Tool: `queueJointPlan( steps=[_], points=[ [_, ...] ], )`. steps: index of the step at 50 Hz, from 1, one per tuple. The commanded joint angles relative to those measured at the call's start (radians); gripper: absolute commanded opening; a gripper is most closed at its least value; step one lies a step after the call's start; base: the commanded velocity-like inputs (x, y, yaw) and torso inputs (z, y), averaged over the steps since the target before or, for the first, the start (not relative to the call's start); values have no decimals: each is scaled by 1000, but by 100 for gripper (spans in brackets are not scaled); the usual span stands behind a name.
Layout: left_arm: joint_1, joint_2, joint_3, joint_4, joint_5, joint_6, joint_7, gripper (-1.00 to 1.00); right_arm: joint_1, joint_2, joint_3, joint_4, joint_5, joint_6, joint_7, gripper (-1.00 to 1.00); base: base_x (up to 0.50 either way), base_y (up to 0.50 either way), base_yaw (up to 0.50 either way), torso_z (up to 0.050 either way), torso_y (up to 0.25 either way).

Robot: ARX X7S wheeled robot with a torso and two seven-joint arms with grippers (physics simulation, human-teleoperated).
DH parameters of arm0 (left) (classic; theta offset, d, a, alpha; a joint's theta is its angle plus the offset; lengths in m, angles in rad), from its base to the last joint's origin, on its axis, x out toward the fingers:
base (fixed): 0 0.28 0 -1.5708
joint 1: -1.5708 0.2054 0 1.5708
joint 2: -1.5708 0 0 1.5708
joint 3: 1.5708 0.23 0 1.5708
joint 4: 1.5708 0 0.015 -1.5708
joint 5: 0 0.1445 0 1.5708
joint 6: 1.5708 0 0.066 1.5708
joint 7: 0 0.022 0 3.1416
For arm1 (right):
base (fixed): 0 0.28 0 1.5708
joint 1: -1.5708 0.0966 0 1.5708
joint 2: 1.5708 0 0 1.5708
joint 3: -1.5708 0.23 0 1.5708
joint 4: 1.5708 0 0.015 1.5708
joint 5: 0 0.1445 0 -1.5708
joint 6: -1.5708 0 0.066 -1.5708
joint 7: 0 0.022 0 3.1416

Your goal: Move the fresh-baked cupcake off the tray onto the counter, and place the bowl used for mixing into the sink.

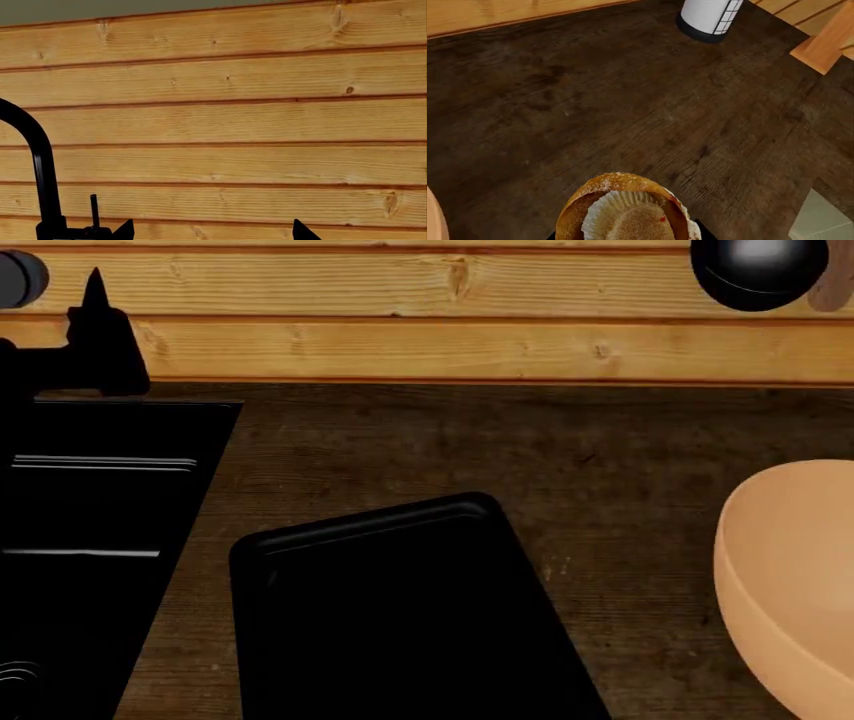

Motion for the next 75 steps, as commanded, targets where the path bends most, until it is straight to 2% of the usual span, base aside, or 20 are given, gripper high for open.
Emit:
queueJointPlan(
  steps=[1,19,75],
  points=[
    [-8,4,-8,-3,-8,1,1,100,-123,68,1,12,74,-113,18,-100,0,0,0,0,0],
    [-9,2,-2,-1,-16,0,-6,100,-308,124,-50,-1,199,-300,14,-100,0,0,0,0,0],
    [-2,-14,11,13,-39,-1,-26,100,-507,154,-137,-14,294,-497,-36,-100,0,0,0,0,0]
  ],
)
